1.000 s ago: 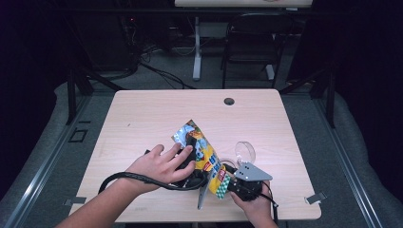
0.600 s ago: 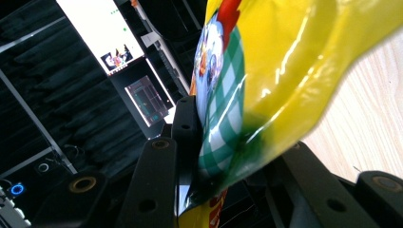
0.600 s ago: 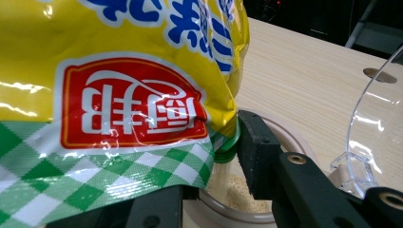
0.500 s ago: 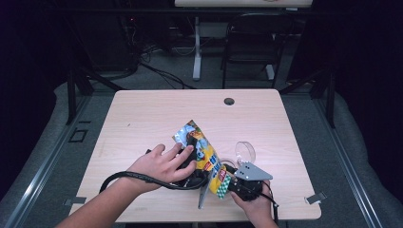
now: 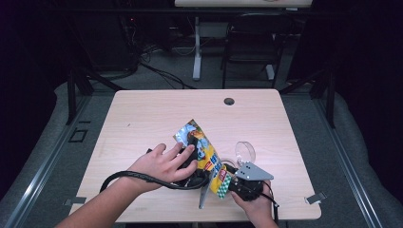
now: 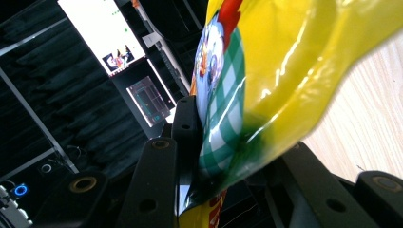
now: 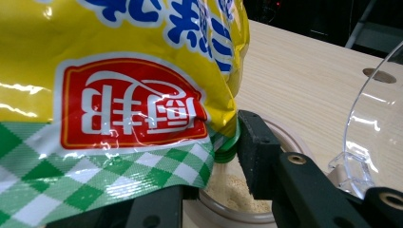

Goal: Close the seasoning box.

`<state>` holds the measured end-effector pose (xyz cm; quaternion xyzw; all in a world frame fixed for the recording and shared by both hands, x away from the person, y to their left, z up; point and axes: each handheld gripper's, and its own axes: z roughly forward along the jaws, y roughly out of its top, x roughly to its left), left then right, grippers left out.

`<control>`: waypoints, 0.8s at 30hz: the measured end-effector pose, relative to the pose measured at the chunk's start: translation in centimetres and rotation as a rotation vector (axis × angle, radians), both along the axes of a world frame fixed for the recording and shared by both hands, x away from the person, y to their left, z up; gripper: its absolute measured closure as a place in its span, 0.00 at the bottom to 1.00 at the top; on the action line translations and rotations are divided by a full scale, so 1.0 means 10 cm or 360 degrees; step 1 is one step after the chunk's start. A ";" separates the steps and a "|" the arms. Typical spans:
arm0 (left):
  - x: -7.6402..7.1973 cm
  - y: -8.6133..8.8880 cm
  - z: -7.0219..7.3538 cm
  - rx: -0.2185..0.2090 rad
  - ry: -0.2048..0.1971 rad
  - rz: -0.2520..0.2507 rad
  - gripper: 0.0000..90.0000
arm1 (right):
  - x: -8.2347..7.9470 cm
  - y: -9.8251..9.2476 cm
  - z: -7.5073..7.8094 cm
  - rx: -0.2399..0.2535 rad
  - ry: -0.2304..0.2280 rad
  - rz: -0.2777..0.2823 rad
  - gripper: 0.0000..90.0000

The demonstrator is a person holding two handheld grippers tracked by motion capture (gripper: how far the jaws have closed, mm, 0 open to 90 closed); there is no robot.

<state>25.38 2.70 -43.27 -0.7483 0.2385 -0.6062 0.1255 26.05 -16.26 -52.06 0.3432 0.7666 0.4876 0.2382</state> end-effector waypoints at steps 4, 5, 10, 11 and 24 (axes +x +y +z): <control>0.00 0.00 0.01 0.0005 -0.0003 0.0001 0.80 | 0.00 0.00 0.00 0.0001 0.0000 -0.0001 0.79; 0.00 0.00 0.01 0.0005 -0.0003 0.0001 0.80 | 0.00 0.00 0.00 0.0002 0.0002 0.0000 0.79; 0.00 -0.01 0.01 0.0009 -0.0003 -0.0001 0.80 | 0.00 0.00 0.00 0.0005 0.0004 0.0002 0.79; 0.00 -0.01 0.01 0.0010 -0.0008 -0.0006 0.80 | 0.00 0.00 0.00 0.0005 0.0003 0.0002 0.79; -0.01 -0.01 0.01 0.0007 -0.0009 -0.0006 0.80 | 0.00 0.00 0.00 0.0016 -0.0003 -0.0002 0.79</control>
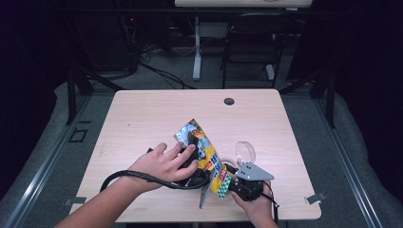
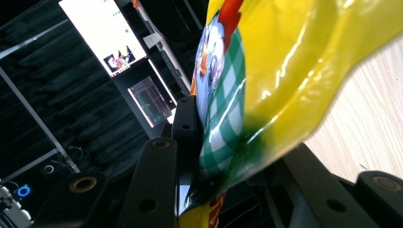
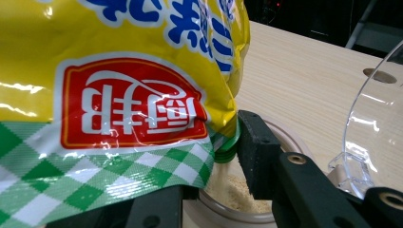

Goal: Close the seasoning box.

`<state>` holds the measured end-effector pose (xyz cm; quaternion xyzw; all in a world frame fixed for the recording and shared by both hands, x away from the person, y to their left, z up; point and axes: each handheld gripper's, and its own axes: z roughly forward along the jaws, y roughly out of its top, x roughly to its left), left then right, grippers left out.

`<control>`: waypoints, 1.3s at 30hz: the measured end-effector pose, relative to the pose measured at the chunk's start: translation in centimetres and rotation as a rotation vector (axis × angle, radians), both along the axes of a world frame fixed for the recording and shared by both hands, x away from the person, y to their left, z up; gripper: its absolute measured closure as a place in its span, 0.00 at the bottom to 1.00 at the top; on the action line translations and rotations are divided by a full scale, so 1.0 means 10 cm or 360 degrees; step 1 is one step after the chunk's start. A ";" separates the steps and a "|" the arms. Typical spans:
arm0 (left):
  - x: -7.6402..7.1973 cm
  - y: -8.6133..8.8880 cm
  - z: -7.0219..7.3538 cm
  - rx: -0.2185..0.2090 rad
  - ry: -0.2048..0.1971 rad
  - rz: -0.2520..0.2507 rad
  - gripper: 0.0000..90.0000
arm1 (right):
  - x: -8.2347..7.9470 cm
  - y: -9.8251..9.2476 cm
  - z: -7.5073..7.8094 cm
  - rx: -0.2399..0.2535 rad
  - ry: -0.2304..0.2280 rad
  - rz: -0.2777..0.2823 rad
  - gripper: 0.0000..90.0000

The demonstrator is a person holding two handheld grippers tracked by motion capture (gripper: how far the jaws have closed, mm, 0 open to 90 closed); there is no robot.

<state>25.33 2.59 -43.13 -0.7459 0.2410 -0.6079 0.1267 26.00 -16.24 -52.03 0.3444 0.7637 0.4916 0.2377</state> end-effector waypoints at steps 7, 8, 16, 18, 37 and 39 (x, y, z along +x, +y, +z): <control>0.00 0.01 -0.01 -0.0009 0.0001 -0.0006 0.80 | 0.00 0.00 0.00 -0.0008 0.0000 0.0005 0.79; 0.00 0.01 -0.01 -0.0004 -0.0004 -0.0013 0.80 | 0.00 0.00 0.00 -0.0010 -0.0001 0.0006 0.79; 0.00 0.00 -0.01 0.0002 -0.0005 -0.0018 0.82 | 0.00 0.01 -0.01 -0.0014 -0.0009 0.0000 0.79; 0.00 0.00 -0.02 -0.0013 0.0004 -0.0031 0.82 | -0.01 0.00 -0.01 -0.0018 -0.0011 -0.0004 0.79; -0.01 -0.02 0.02 0.0017 -0.0005 -0.0013 0.83 | 0.00 0.00 -0.01 0.0010 0.0003 0.0009 0.79; -0.01 -0.02 0.02 0.0016 -0.0003 -0.0013 0.83 | 0.00 0.00 -0.01 0.0013 0.0005 0.0011 0.79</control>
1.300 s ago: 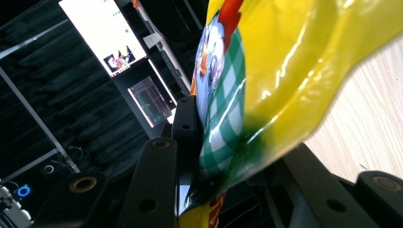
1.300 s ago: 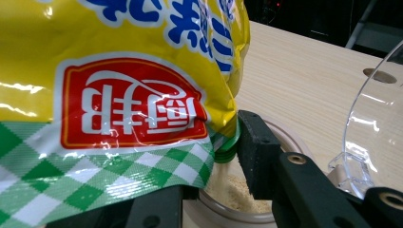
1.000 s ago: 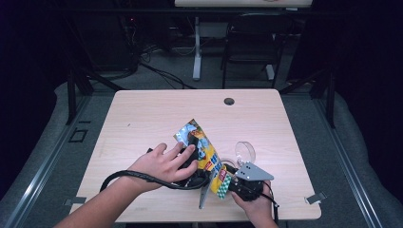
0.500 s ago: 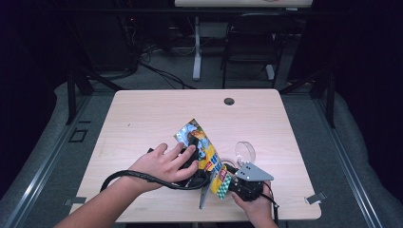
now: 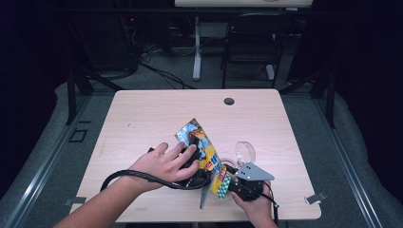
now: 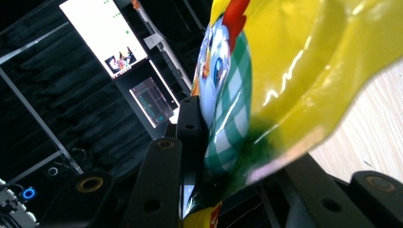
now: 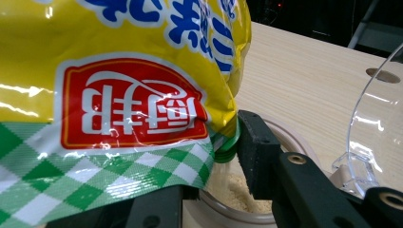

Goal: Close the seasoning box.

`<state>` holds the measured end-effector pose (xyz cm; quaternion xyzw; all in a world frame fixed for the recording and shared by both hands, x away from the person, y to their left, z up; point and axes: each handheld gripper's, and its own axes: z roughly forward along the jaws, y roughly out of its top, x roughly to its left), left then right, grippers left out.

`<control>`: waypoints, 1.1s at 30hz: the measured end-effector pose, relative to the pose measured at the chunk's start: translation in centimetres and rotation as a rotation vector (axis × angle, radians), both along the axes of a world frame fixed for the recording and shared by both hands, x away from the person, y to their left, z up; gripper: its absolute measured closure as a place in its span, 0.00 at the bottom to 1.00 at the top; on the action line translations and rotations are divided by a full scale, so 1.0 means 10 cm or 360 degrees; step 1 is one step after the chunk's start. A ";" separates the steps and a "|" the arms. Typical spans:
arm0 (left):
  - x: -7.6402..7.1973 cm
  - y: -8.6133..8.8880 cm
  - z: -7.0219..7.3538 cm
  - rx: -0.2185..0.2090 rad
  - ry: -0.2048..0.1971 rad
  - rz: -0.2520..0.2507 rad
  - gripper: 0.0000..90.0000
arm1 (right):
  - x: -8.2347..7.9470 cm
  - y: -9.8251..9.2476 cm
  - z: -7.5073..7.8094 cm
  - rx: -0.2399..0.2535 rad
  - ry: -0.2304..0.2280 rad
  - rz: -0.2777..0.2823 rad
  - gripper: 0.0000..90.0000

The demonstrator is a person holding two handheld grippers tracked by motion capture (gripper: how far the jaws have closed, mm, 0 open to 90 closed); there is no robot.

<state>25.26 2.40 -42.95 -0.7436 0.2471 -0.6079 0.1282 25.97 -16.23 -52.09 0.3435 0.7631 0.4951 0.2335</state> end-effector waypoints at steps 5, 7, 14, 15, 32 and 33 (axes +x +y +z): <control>0.00 0.00 0.00 0.0001 0.0000 -0.0002 0.83 | 0.00 0.00 0.00 0.0000 0.0003 0.0001 0.79; 0.00 0.00 0.00 0.0002 -0.0001 -0.0003 0.83 | 0.00 0.00 0.00 -0.0001 0.0002 0.0000 0.79; 0.00 -0.01 0.01 0.0004 -0.0007 -0.0009 0.83 | 0.00 0.00 0.00 0.0018 0.0002 0.0002 0.79; 0.00 -0.01 0.01 0.0006 -0.0004 -0.0007 0.83 | 0.00 0.00 0.00 0.0011 0.0003 0.0003 0.79; 0.00 -0.02 0.02 0.0026 -0.0013 -0.0018 0.83 | 0.00 0.00 0.00 0.0012 0.0003 0.0003 0.79; 0.00 -0.02 0.02 0.0023 -0.0010 -0.0013 0.83 | 0.00 0.00 0.00 0.0013 0.0003 0.0004 0.79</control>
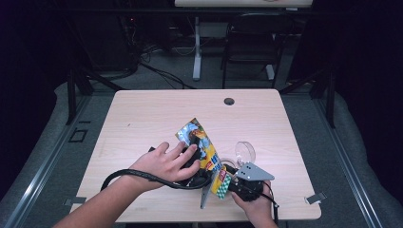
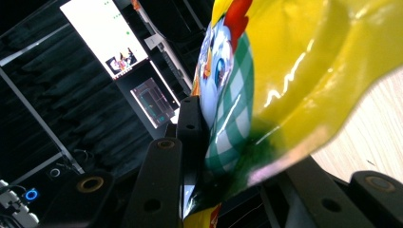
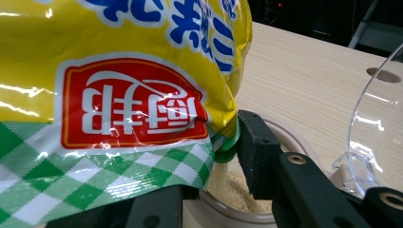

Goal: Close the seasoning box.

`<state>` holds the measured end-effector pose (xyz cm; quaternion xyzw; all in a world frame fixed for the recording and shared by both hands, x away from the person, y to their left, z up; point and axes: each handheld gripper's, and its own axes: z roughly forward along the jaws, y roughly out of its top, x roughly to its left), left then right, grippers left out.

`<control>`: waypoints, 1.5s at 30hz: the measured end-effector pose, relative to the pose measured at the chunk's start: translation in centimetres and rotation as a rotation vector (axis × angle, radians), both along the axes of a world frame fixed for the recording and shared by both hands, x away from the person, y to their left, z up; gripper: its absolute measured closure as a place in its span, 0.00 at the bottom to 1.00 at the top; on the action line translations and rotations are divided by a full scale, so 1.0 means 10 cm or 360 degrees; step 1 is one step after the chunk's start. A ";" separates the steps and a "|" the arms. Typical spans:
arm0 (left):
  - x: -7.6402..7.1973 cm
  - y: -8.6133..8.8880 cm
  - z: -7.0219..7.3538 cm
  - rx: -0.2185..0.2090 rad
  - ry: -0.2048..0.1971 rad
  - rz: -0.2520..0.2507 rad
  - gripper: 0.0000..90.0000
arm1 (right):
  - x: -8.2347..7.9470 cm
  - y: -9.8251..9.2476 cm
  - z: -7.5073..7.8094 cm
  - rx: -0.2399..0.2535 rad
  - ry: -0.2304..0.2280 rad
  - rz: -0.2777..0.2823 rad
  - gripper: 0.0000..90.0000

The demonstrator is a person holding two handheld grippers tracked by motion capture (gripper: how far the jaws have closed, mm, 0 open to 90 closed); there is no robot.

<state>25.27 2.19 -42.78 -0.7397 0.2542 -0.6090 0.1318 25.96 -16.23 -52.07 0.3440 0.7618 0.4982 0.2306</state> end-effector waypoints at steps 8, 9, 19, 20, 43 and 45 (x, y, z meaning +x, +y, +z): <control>0.00 0.00 0.00 -0.0022 0.0011 0.0002 0.83 | 0.00 0.00 0.00 0.0000 0.0002 0.0001 0.79; 0.00 0.00 0.00 -0.0020 0.0010 0.0001 0.84 | 0.00 0.00 0.00 0.0004 0.0001 0.0000 0.79; 0.01 -0.01 0.00 -0.0019 0.0016 0.0007 0.83 | 0.00 -0.01 0.01 0.0005 0.0016 0.0001 0.79; 0.01 -0.01 0.00 -0.0017 0.0015 0.0007 0.84 | 0.00 -0.01 0.01 0.0008 0.0016 0.0000 0.79; 0.00 -0.05 0.02 0.0001 0.0005 -0.0025 0.84 | -0.02 -0.03 0.00 0.0011 0.0037 -0.0003 0.79; 0.00 -0.06 0.02 0.0001 0.0005 -0.0023 0.84 | -0.02 -0.03 0.00 0.0017 0.0034 -0.0004 0.79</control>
